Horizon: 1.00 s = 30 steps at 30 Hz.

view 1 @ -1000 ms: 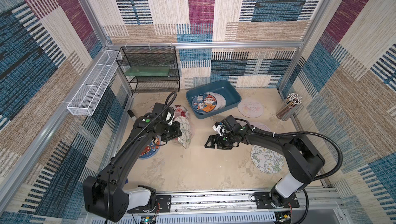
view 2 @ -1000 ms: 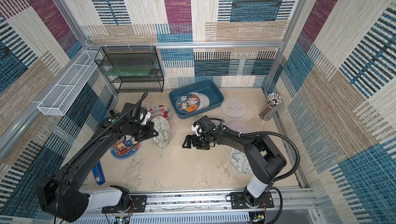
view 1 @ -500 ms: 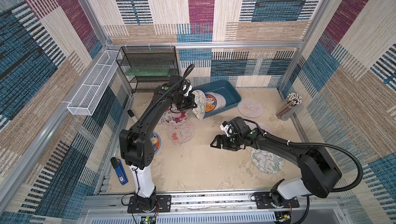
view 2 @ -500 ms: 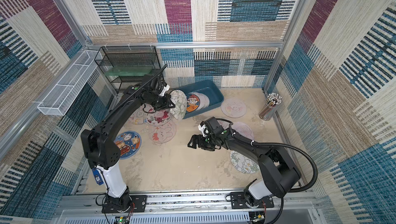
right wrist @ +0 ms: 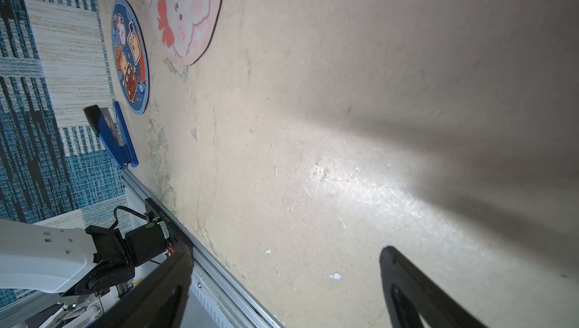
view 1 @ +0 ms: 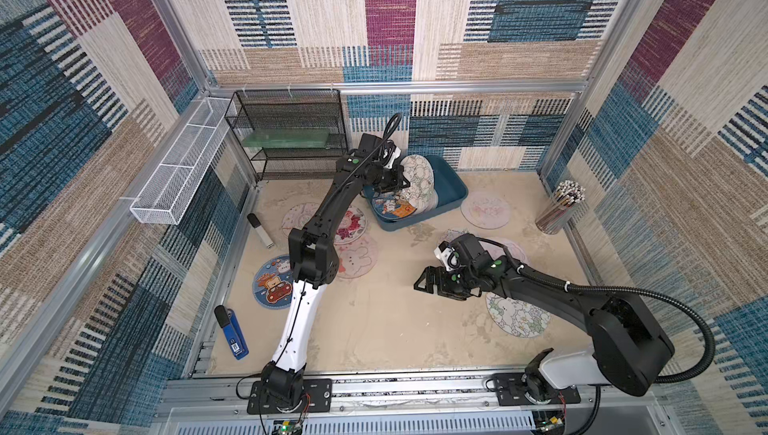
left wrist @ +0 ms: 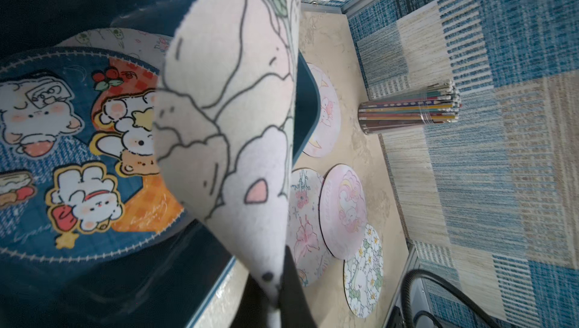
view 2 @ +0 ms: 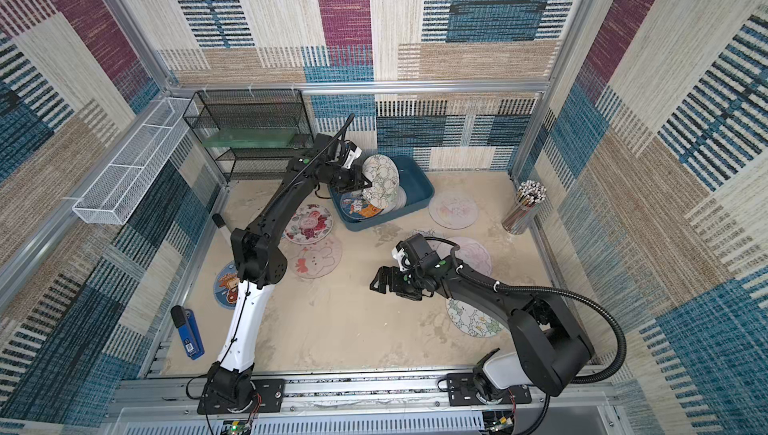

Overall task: Put the coasters into the storage box
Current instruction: Place the coaster in the storage box.

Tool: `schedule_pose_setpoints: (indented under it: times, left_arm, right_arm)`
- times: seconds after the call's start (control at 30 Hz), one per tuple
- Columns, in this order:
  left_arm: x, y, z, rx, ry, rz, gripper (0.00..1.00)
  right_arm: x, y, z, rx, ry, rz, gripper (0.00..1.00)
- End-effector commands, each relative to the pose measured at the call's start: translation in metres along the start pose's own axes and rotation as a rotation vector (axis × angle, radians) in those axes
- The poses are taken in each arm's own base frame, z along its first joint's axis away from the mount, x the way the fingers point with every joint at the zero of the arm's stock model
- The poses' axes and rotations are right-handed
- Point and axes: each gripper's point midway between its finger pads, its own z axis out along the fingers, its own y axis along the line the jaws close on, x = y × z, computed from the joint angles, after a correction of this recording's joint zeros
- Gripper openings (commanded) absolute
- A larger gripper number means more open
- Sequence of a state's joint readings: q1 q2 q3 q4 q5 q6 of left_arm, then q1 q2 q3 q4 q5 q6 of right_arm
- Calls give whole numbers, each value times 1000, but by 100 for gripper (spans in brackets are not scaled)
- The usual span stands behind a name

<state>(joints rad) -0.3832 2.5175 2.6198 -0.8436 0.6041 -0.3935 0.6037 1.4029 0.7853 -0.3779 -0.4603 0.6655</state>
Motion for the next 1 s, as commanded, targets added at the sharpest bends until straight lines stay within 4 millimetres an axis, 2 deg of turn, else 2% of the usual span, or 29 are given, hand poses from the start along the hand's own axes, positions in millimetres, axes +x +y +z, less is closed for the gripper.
schedule_pose_setpoints:
  times: [0.0,0.17,0.3,0.33,0.4,0.47,0.6,0.8,0.97]
  left_arm:
    - [-5,25,19,-62,-32,-28,0]
    - [10,83,34,-233,-8,-89,0]
    - [17,108,29,-338,5,-95,0]
    - [17,112,27,-361,6,-88,4]
    - [18,116,22,-400,4,-82,21]
    - [17,119,15,-433,2,-78,44]
    - [15,117,4,-459,-9,-74,72]
    - [7,102,-13,-464,-36,-48,77]
    - [-4,79,-40,-456,-80,-15,81]
  right_arm:
    - [-6,3,-4,-1,-35,0,96]
    - [-5,3,-8,4,-43,8,95]
    - [-6,3,-10,7,-50,11,95]
    - [-7,2,-10,10,-52,12,95]
    - [-8,2,-10,12,-55,13,95]
    - [-11,2,-12,16,-63,15,95]
    - [-20,-4,-18,37,-93,35,95]
    - [-34,-22,-32,79,-142,85,95]
    - [-45,-44,-46,147,-181,125,95]
